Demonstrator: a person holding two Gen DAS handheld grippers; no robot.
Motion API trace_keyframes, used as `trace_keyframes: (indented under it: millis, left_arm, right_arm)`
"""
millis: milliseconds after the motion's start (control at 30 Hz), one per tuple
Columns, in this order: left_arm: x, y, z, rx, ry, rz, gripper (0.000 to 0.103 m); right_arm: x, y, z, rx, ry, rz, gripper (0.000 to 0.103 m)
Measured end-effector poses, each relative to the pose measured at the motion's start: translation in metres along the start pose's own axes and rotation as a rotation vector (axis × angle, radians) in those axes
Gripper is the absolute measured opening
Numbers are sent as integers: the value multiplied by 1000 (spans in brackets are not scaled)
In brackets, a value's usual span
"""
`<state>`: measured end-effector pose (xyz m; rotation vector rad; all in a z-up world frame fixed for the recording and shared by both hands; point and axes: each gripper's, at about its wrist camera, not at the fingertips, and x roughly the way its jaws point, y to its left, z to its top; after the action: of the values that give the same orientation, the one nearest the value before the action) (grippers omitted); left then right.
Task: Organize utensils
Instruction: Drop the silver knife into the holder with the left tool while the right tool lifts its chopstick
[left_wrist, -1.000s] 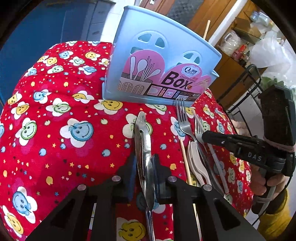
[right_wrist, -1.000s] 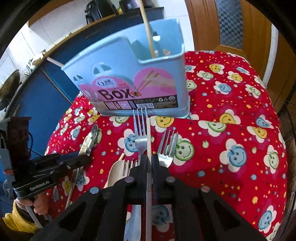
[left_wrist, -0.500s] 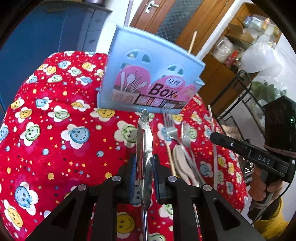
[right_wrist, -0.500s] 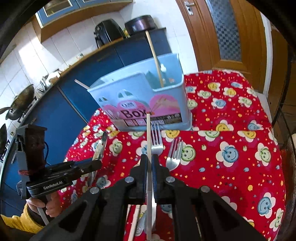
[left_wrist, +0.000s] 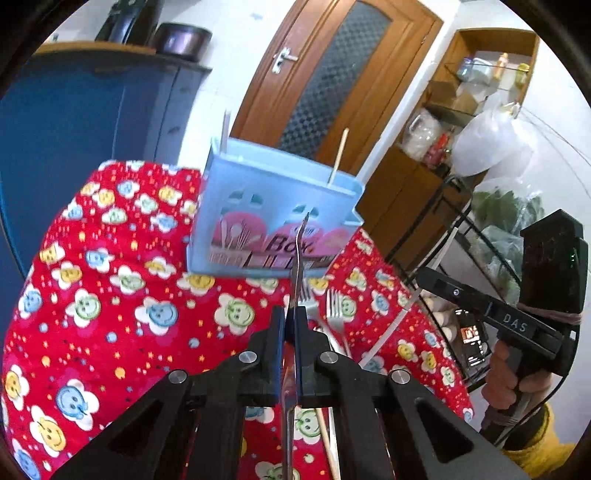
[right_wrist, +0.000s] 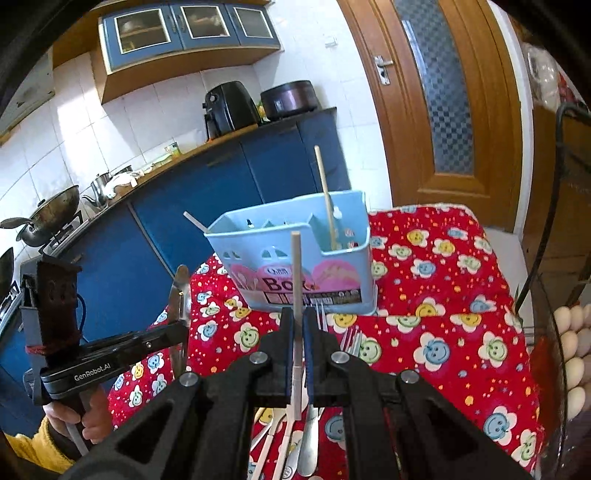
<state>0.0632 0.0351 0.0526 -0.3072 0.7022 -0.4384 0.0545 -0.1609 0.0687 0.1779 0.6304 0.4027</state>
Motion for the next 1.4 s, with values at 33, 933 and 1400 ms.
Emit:
trace_keyframes:
  millis: [33,933,1400]
  left_arm:
    - [-1,-1,1,4,-5,-2,4]
    - [-34,-37,100,98,-288,55,4]
    - [-19,-46,170,121,-465,152,4]
  right_arm:
    - [-1,0,1,-1,-2,2,6]
    - [-21,-3,64,-61,-101,-58,6]
    - [-5,-19,95,-47,-132,-70,6]
